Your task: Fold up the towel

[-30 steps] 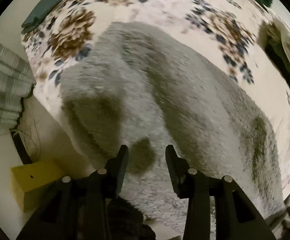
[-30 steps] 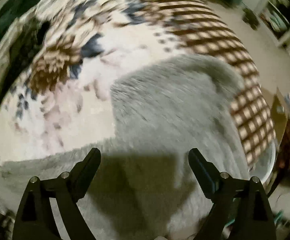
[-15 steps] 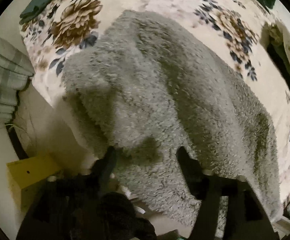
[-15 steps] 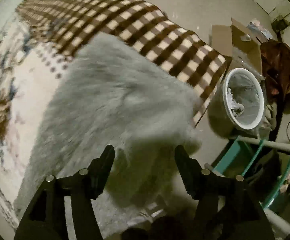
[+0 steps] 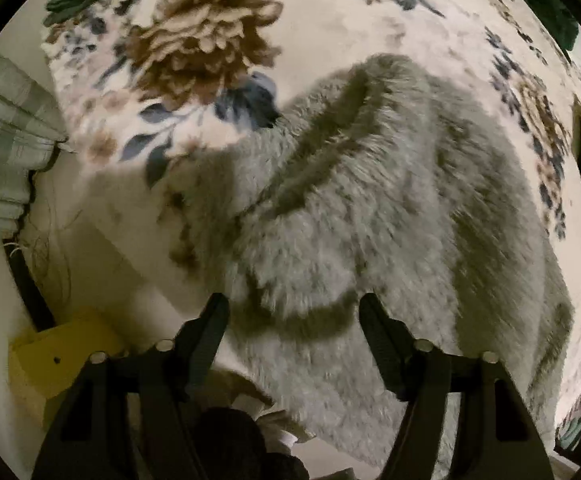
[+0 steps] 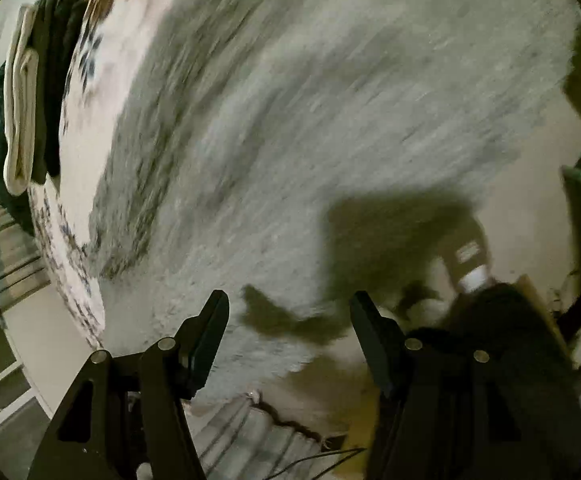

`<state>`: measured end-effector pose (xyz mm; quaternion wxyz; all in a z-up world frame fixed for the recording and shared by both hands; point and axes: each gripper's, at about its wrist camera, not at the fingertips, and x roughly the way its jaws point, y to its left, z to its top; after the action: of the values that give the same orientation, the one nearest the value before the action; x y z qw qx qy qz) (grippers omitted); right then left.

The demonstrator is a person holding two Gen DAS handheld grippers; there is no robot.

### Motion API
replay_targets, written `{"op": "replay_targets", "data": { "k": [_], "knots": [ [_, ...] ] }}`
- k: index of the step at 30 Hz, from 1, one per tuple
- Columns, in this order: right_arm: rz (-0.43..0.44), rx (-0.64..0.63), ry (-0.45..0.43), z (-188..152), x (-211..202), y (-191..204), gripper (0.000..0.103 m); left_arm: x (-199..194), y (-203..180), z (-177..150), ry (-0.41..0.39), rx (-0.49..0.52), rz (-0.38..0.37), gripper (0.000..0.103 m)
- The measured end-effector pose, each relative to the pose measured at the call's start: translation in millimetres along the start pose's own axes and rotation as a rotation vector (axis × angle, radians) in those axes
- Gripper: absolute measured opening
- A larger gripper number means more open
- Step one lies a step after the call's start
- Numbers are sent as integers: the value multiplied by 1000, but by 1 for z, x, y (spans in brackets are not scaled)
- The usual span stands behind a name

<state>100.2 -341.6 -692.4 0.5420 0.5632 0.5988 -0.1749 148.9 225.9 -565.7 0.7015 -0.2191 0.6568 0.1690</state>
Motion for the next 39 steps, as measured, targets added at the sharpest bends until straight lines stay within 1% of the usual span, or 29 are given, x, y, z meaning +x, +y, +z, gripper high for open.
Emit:
{"op": "replay_targets", "data": {
  "k": [1, 2, 3, 4, 7, 8, 10, 12, 13, 14, 15, 17, 19, 20, 21, 22, 23, 24, 25, 27, 28, 29, 32, 34, 37, 39],
  "knots": [
    [-12, -4, -12, -5, 10, 3, 64, 7, 1, 4, 9, 4, -8, 17],
    [-24, 9, -26, -12, 18, 1, 61, 12, 3, 6, 16, 2, -23, 9],
    [-27, 31, -49, -15, 22, 0, 35, 12, 5, 7, 16, -1, -43, 7],
    [-52, 32, -64, -18, 24, 2, 12, 8, 8, 7, 3, 3, -59, 6],
    [-123, -31, -133, -30, 20, 18, 10, -16, 25, 7, -18, 5, -114, 5],
    [-146, -71, -147, -36, 14, 25, 10, -25, 30, 7, -20, 2, -130, 5],
    [-167, -116, -156, -47, 5, 36, 9, -40, 43, 6, -14, -10, -143, 5],
    [-185, -153, -150, -57, -5, 42, 9, -49, 54, 4, -7, -21, -143, 5],
    [-192, -167, -148, -62, -6, 44, 9, -49, 59, 8, 2, -21, -142, 5],
    [-201, -178, -143, -65, -8, 44, 9, -48, 59, 4, 7, -17, -134, 5],
    [-213, -187, -138, -68, -8, 45, 9, -43, 59, 1, 12, -14, -120, 5],
    [-247, -205, -121, -72, -3, 48, 9, -24, 58, -5, 47, 4, -87, 6],
    [-272, -199, -82, -63, 6, 38, 9, -7, 62, -9, 83, 3, -57, 7],
    [-278, -181, -42, -59, 15, 31, 9, -3, 62, -10, 90, 1, -48, 10],
    [-264, -157, -19, -54, 19, 26, 13, -2, 62, -12, 95, 5, -50, 10],
    [-252, -146, -3, -49, 19, 23, 24, -5, 60, -12, 86, 7, -54, 10],
    [-241, -144, 10, -45, 16, 21, 32, -11, 58, -13, 66, 16, -59, 11],
    [-213, -152, 12, -42, 9, 20, 51, -19, 55, -14, 49, 32, -58, 16],
    [-197, -161, 1, -38, -1, 18, 62, -27, 52, -16, 39, 48, -53, 22],
    [-174, -178, -31, -31, -23, 12, 66, -48, 44, -19, 1, 76, -40, 58],
    [-170, -181, -42, -27, -35, 9, 67, -55, 40, -22, -16, 87, -44, 65],
    [-166, -173, -57, -23, -45, 5, 67, -63, 34, -24, -32, 101, -46, 69],
    [-132, -111, -122, -4, -86, -21, 67, -84, 6, -36, -70, 156, -27, 69],
    [-116, -63, -175, 13, -115, -44, 67, -95, -22, -46, -81, 201, -38, 69],
    [-99, 24, -281, 46, -160, -83, 67, -94, -83, -67, -56, 306, -73, 69],
    [-79, 95, -348, 70, -188, -113, 67, -89, -125, -91, -34, 382, -96, 69]
  ]
}}
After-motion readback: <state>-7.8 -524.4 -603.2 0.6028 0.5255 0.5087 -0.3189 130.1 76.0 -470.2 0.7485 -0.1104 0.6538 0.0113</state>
